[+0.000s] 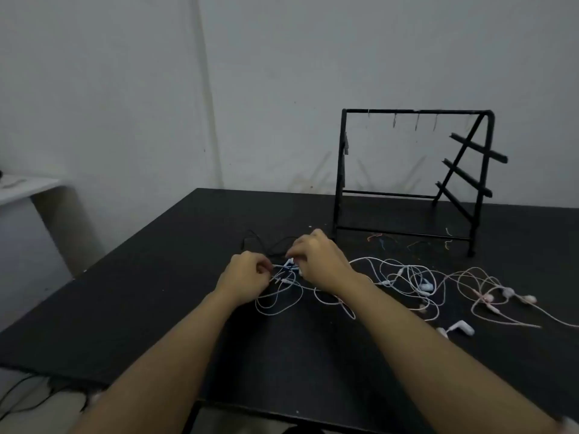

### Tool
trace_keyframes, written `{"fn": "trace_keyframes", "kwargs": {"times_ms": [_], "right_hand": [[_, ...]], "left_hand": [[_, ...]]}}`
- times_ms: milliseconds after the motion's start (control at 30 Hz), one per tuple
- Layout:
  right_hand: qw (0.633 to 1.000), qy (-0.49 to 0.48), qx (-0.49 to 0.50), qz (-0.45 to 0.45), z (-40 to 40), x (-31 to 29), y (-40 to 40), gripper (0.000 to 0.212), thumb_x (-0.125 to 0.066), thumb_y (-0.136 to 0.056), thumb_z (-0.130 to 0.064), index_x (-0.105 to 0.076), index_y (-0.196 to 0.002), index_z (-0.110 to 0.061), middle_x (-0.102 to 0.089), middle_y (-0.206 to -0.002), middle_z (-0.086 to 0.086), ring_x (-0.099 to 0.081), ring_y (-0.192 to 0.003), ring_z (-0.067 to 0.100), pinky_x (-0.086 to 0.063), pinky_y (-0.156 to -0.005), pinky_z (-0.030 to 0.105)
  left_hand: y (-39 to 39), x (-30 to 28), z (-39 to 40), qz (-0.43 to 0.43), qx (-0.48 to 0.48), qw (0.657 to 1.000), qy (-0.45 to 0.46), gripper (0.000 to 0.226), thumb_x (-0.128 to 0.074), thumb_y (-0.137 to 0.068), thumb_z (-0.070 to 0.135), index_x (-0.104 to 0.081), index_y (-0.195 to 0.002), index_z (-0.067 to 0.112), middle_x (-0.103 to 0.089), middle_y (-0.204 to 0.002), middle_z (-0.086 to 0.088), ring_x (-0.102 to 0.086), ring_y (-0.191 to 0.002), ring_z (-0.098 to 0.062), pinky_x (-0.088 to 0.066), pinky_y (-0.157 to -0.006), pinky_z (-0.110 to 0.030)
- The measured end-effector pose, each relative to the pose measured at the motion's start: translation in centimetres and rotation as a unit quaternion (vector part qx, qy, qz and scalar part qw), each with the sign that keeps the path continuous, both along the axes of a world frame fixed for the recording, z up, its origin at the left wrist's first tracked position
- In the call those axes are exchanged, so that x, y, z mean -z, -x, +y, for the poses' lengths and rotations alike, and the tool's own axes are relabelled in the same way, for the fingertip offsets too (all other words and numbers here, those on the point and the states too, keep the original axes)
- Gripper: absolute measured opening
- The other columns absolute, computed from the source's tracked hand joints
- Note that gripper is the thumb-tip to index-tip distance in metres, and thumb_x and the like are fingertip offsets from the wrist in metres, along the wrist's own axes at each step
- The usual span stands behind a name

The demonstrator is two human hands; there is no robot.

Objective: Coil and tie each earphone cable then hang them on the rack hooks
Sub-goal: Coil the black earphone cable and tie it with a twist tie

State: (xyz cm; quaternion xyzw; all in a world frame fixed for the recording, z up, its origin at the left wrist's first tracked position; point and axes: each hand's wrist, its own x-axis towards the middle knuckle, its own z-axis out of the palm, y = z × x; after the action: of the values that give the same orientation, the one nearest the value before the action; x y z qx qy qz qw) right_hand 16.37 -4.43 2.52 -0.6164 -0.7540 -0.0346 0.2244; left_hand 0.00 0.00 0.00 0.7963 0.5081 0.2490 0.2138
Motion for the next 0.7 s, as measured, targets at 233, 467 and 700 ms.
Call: {"fn": "trace_keyframes", "kwargs": {"times_ms": [233,467,700], "right_hand": [[0.993,0.105,0.043,0.016,3.2,1.1,-0.9,0.020,-0.055,-0.090,-0.013,-0.072,-0.101,-0.016,-0.065,-0.107,0.011,-0.059,-0.097,0.029,-0.051,-0.083,0.038],[0.795,0.033,0.024,0.606,3.5,-2.5,-2.2,0.014,-0.050,-0.093,0.000,-0.058,-0.082,-0.003,-0.061,-0.077,0.015,-0.064,-0.056,0.010,-0.054,-0.060,0.020],[0.701,0.054,-0.115,0.702,2.6,-8.1,-3.1,0.016,-0.046,-0.093,0.004,-0.056,-0.082,0.000,-0.062,-0.083,0.013,-0.069,-0.073,0.017,-0.058,-0.078,0.027]], "left_hand": [[-0.6,-0.3,2.7,-0.007,0.000,1.000,-0.021,0.028,-0.047,-0.084,0.010,-0.071,-0.095,0.019,-0.067,-0.087,0.003,-0.061,-0.073,-0.013,-0.055,-0.071,-0.033],[-3.2,-1.6,2.6,-0.127,0.028,0.991,0.003,0.047,-0.065,-0.084,0.015,-0.051,-0.129,0.018,-0.057,-0.118,0.004,-0.056,-0.092,-0.012,-0.041,-0.078,-0.022],[-7.4,-4.0,1.4,-0.274,0.160,0.927,0.200,0.029,-0.054,-0.092,0.008,-0.055,-0.121,0.006,-0.064,-0.095,-0.004,-0.061,-0.074,-0.013,-0.046,-0.058,-0.019]]}}
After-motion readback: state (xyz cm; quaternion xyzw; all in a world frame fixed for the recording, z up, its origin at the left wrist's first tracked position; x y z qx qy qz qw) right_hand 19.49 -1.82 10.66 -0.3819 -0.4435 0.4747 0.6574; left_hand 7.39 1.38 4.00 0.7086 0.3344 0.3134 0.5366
